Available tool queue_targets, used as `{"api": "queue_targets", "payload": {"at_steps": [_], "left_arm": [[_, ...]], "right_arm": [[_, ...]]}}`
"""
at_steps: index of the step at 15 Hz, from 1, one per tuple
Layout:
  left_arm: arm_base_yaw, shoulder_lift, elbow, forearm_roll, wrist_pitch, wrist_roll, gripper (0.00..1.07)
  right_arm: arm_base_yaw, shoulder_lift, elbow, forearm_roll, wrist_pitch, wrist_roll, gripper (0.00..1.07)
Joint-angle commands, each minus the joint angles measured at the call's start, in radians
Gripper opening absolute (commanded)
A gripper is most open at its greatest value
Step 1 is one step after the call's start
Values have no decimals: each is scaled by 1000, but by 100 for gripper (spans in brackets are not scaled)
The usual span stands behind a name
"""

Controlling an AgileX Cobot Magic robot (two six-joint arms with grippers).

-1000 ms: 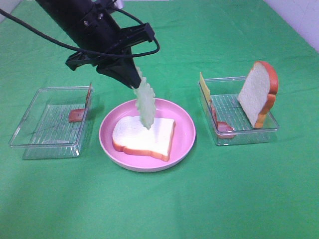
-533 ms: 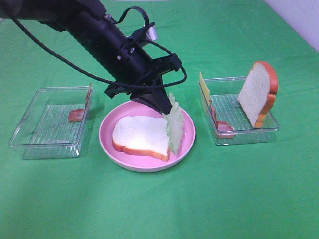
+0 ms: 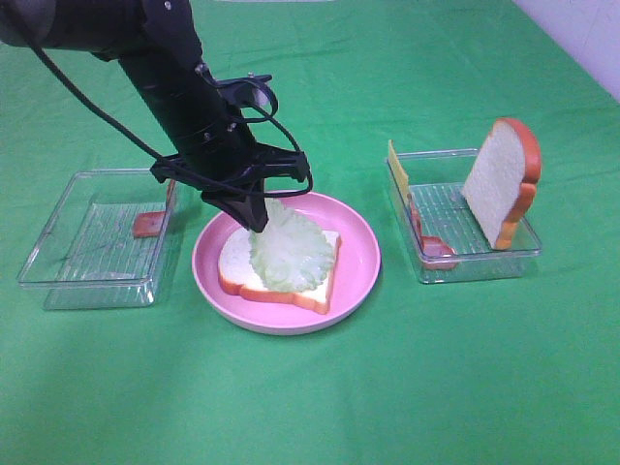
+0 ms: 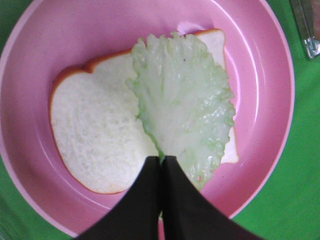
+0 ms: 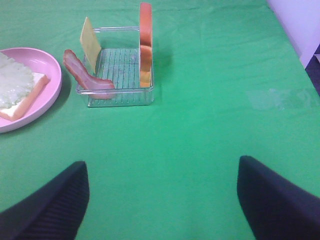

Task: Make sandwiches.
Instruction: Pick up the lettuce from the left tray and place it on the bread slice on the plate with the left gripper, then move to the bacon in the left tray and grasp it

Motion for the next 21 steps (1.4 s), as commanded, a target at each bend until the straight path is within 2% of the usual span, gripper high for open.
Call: {"api": "queue_targets", "payload": {"at_steps": [1, 3, 5, 6, 7, 8, 10, 13, 14, 17, 19, 21], "left_arm": [[0, 20, -1, 14, -4, -19, 0], [0, 19, -1, 14, -2, -26, 0], [0, 17, -1, 17, -4, -48, 14], [0, 13, -1, 18, -4, -52, 30], [0, -11, -1, 23, -3, -52, 62], [0, -26, -2, 29, -3, -52, 66], [0, -58, -10, 46, -2, -68, 67], [0, -118, -36, 118, 6, -149, 67], [0, -141, -105, 216, 102, -225, 67], [0, -141, -212, 407, 282, -334, 67], [5, -141, -222, 474, 307, -363, 67], [39, -133, -222, 469, 310, -381, 67]], "right_arm": [[-4, -8, 0, -5, -9, -12, 77], [-4, -8, 0, -5, -9, -12, 77], [-4, -8, 0, -5, -9, -12, 77], [-4, -8, 0, -5, -9, -12, 77], [-4, -8, 0, -5, -9, -12, 77], [-4, -8, 0, -5, -9, -12, 77], [-4, -8, 0, -5, -9, -12, 77], [-4, -8, 0, -5, -9, -12, 77], [-4, -8, 0, -5, -9, -12, 77], [-4, -8, 0, -5, -9, -12, 77], [-4, -8, 0, -5, -9, -12, 77], [-4, -8, 0, -5, -9, -12, 77]]}}
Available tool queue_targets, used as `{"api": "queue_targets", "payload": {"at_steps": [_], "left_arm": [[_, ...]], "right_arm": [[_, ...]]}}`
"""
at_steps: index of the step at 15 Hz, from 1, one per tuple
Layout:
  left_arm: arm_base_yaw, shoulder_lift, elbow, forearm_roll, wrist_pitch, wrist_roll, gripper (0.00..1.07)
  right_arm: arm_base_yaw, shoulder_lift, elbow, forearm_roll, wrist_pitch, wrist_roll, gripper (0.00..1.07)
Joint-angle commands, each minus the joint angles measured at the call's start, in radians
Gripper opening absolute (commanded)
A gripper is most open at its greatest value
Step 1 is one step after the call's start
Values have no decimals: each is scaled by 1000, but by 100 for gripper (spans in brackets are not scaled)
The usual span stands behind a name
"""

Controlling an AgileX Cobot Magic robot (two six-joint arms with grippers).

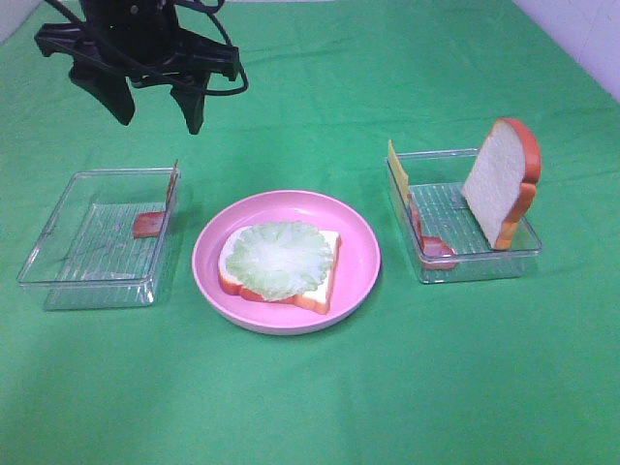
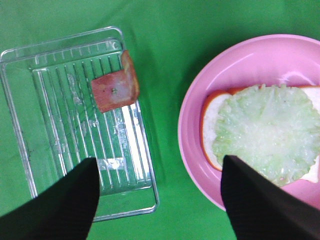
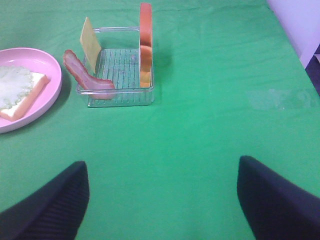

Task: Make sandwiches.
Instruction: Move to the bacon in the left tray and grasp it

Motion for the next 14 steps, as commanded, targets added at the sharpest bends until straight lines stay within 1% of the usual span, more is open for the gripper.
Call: {"api": "queue_targets", "payload": {"at_steps": [1, 4, 6, 7, 9, 14], "left_arm": [[44, 11, -7, 4, 13, -27, 67], [88, 59, -7, 2, 8, -27, 67], [91, 102, -7, 3, -23, -27, 67], [91, 133, -7, 1, -69, -27, 67], [91, 169, -7, -16, -100, -27, 67], [91, 220, -7, -18, -152, -27, 66]], "right_arm": [[-4, -8, 0, -5, -9, -12, 77], [-4, -8, 0, -5, -9, -12, 77], [-4, -8, 0, -5, -9, -12, 77], [-4, -8, 0, -5, -9, -12, 77], [-4, -8, 0, -5, -9, -12, 77], [-4, -8, 0, -5, -9, -12, 77]]}}
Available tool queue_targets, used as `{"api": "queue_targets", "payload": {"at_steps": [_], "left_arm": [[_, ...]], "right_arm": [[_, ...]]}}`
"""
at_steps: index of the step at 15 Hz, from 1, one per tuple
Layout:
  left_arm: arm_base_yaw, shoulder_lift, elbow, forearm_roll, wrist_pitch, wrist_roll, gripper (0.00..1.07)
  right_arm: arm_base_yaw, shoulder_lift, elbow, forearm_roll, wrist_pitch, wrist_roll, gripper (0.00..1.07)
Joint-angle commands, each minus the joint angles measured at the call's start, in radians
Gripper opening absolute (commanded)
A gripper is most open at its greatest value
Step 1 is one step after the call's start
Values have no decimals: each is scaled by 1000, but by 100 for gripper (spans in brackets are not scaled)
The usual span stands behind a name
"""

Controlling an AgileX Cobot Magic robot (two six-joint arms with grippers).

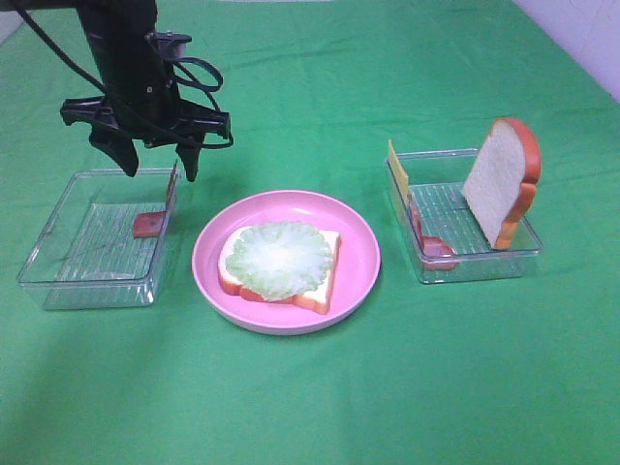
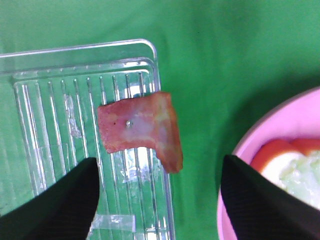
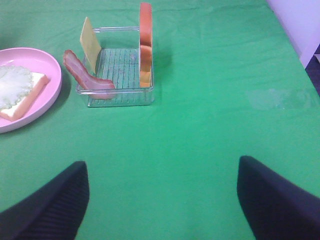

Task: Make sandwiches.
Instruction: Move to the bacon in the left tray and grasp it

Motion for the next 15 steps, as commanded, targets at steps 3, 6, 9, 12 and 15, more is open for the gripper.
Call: {"api": "queue_targets", "payload": {"at_steps": [3, 6, 9, 12, 15], "left_arm": [[1, 26, -5, -3, -22, -10, 65], [1, 28, -5, -3, -44, -10, 51], [1, 28, -5, -3, -57, -10, 33], [1, 28, -5, 0, -77, -10, 10], [1, 28, -5, 0, -86, -10, 0]], "right_arm": [[-4, -8, 0, -5, -9, -12, 77], [-4, -8, 0, -5, -9, -12, 77], [-4, -8, 0, -5, -9, -12, 77], [-4, -8, 0, -5, -9, -12, 77], [-4, -8, 0, -5, -9, -12, 77]]}}
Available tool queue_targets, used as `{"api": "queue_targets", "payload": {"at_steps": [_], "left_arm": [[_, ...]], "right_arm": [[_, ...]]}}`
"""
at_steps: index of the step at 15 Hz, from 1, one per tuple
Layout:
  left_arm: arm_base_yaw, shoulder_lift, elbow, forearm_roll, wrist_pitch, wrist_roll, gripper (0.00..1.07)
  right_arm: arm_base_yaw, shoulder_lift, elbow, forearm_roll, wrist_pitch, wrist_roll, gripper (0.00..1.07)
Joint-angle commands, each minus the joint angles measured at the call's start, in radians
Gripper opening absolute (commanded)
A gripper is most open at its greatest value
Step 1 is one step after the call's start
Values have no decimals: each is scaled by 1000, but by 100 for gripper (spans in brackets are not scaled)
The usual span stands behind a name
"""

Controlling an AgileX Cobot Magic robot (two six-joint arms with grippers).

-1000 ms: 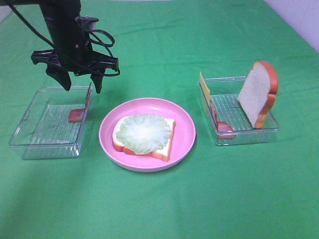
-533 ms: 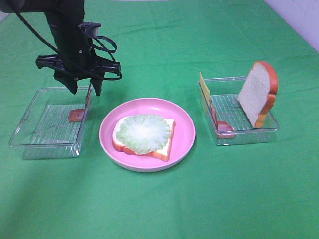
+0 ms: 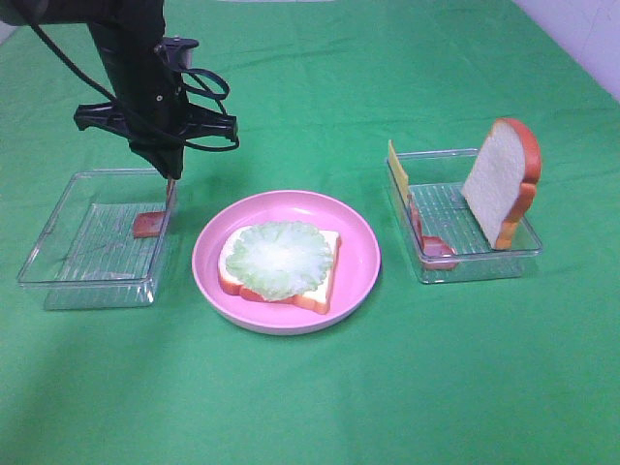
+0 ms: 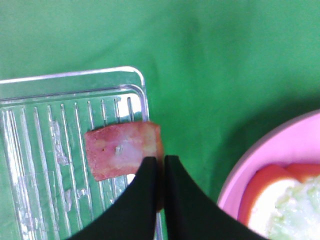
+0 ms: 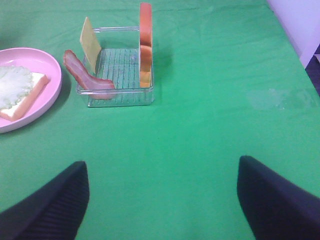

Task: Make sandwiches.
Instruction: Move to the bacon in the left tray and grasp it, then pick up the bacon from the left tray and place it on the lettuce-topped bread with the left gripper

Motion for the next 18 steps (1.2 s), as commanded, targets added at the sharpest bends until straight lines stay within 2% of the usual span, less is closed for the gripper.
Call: {"api": "queue_targets", "payload": {"at_steps": [1, 6, 10, 11, 14, 16, 17, 18], "left_arm": [[1, 2, -5, 1, -2, -9, 0], [1, -67, -8, -4, 8, -1, 0], [1, -156, -8, -53, 27, 30, 0], [1, -184, -8, -108, 27, 58, 0], [-3, -218, -6, -399, 29, 197, 0], [-30, -204, -4, -552, 30, 291, 0], [-55, -189, -4, -605, 27, 321, 0], [-65, -179, -4, -617, 24, 331, 0]], "right_arm": [[-4, -8, 0, -5, -9, -12, 77], [-4, -8, 0, -5, -9, -12, 77], [-4, -8, 0, -5, -9, -12, 77], [-4, -8, 0, -5, -9, -12, 77], [-4, -8, 0, -5, -9, -12, 77], [-4, -8, 0, -5, -9, -12, 77], [-4, -8, 0, -5, -9, -12, 77], [-4, -8, 0, -5, -9, -12, 77]]}}
